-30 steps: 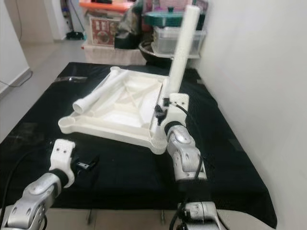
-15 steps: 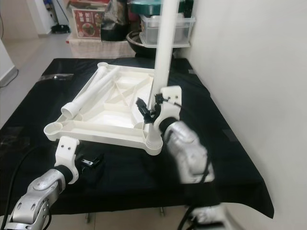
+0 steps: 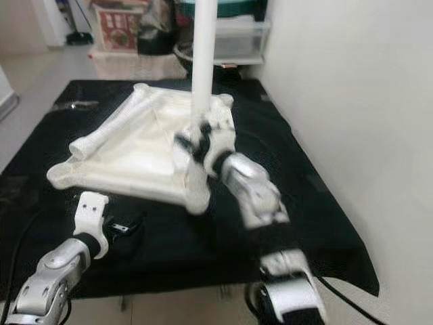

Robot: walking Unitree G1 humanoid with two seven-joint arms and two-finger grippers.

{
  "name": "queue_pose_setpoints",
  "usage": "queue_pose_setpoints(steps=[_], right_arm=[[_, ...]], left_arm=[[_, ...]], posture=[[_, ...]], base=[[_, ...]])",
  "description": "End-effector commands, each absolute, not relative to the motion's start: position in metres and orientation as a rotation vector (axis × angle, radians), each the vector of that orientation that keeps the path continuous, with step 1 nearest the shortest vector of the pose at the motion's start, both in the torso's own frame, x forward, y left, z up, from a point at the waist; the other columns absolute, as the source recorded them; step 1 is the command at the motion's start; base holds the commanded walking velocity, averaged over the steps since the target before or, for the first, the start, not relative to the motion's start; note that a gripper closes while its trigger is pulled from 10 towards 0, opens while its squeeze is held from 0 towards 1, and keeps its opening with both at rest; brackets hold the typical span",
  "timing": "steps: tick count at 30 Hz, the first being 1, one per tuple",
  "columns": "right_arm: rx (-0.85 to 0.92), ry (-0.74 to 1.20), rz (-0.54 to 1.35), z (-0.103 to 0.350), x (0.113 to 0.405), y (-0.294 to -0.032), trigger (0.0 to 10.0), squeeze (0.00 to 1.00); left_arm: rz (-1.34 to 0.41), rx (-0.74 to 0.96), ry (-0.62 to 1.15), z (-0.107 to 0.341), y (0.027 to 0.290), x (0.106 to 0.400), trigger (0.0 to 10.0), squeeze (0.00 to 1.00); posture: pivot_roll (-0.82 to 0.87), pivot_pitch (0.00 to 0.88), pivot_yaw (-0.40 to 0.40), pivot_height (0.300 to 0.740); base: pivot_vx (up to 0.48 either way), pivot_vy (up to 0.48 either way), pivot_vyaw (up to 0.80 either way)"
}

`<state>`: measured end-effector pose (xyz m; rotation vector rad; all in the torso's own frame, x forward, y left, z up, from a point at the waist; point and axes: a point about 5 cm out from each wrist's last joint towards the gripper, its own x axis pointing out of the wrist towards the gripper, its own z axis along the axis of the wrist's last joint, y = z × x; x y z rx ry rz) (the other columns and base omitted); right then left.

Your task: Building children table

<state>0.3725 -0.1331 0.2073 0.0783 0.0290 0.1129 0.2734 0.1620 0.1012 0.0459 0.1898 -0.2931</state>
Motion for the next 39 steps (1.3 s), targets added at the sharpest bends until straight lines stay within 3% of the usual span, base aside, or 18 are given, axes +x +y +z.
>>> queue_pose_setpoints(steps=[1,2,3,4,7,8,13,14,20,25,26,28,29,31,34,36,38,39], right_arm=[[0.115,0.17,-0.11,0.172,0.362,-0.16,0.0,0.0],[0.128,0.15,-0.146,0.172,0.354,-0.162,6.1,0.0],[0.128,0.15,-0.146,0.172,0.354,-0.162,6.1,0.0],[0.122,0.085,-0.105,0.18,0.346,-0.153,10.0,0.0],[0.128,-0.073,0.123,0.203,0.326,-0.119,10.0,0.0],[0.155,-0.144,0.27,0.216,0.317,-0.104,10.0,1.0],[0.17,-0.198,0.469,0.231,0.314,-0.092,10.0,1.0],[0.156,-0.192,0.54,0.238,0.32,-0.093,10.0,0.0],[0.033,-0.099,0.991,0.234,0.318,-0.097,10.0,0.0],[-0.017,-0.027,1.089,0.21,0.317,-0.094,10.0,0.0],[-0.014,0.008,1.076,0.2,0.321,-0.091,3.4,0.0],[-0.012,0.032,1.068,0.192,0.324,-0.09,3.4,0.0],[0.006,0.055,0.994,0.189,0.333,-0.09,0.0,0.0],[0.031,0.112,0.714,0.183,0.354,-0.099,0.0,0.0],[0.035,0.128,0.649,0.182,0.359,-0.102,0.0,0.0],[0.133,0.157,0.196,0.173,0.364,-0.14,0.0,0.0],[0.162,0.168,0.052,0.168,0.36,-0.153,0.0,0.0],[0.164,0.15,0.034,0.167,0.352,-0.151,4.6,0.0]], left_arm=[[-0.285,0.061,0.194,0.101,0.165,0.272,10.0,0.0],[-0.286,0.06,0.194,0.101,0.165,0.272,10.0,0.0],[-0.286,0.06,0.194,0.101,0.165,0.272,10.0,0.0],[-0.29,0.061,0.195,0.101,0.164,0.272,10.0,0.0],[-0.301,0.061,0.2,0.101,0.163,0.271,10.0,0.0],[-0.309,0.062,0.201,0.1,0.162,0.272,10.0,0.0],[-0.316,0.062,0.198,0.101,0.161,0.275,10.0,0.0],[-0.312,0.06,0.193,0.103,0.161,0.277,10.0,0.0],[-0.305,0.051,0.191,0.102,0.161,0.276,10.0,0.0],[-0.303,0.052,0.188,0.103,0.162,0.277,10.0,0.0],[-0.298,0.054,0.184,0.104,0.162,0.278,10.0,0.0],[-0.295,0.055,0.181,0.104,0.163,0.279,10.0,0.0],[-0.29,0.054,0.178,0.105,0.163,0.278,10.0,0.0],[-0.285,0.05,0.176,0.106,0.165,0.276,10.0,0.0],[-0.284,0.049,0.176,0.106,0.166,0.275,10.0,0.0],[-0.287,0.056,0.19,0.102,0.166,0.272,10.0,0.0],[-0.288,0.059,0.194,0.101,0.167,0.271,10.0,0.0],[-0.29,0.06,0.196,0.101,0.167,0.271,10.0,0.0]], posture=[[0.06,0.0,-0.06,0.74],[0.06,0.0,-0.059,0.74],[0.06,0.0,-0.059,0.74],[0.06,0.0,-0.055,0.74],[0.04,0.0,-0.042,0.74],[0.03,0.0,-0.038,0.74],[0.03,0.0,-0.042,0.74],[0.04,0.0,-0.045,0.74],[0.05,0.0,-0.058,0.74],[0.05,0.0,-0.063,0.74],[0.06,0.0,-0.066,0.74],[0.06,0.0,-0.066,0.74],[0.07,0.0,-0.076,0.74],[0.07,0.0,-0.072,0.74],[0.07,0.0,-0.072,0.74],[0.07,0.0,-0.06,0.74],[0.07,0.0,-0.06,0.74],[0.06,0.0,-0.055,0.74]], base=[[0.0,0.0,0.0],[0.0,0.0,0.0],[0.0,0.0,0.0],[0.0,0.0,0.0],[0.0,0.0,0.0],[0.0,0.0,0.0],[0.0,0.0,0.0],[0.0,0.0,0.0],[0.0,0.0,0.0],[0.0,0.0,0.0],[0.0,0.0,0.0],[0.0,0.0,0.0],[0.0,0.0,0.0],[0.0,0.0,0.0],[0.0,0.0,0.0],[0.0,0.0,0.0],[0.0,0.0,0.0],[0.0,0.0,0.0]])
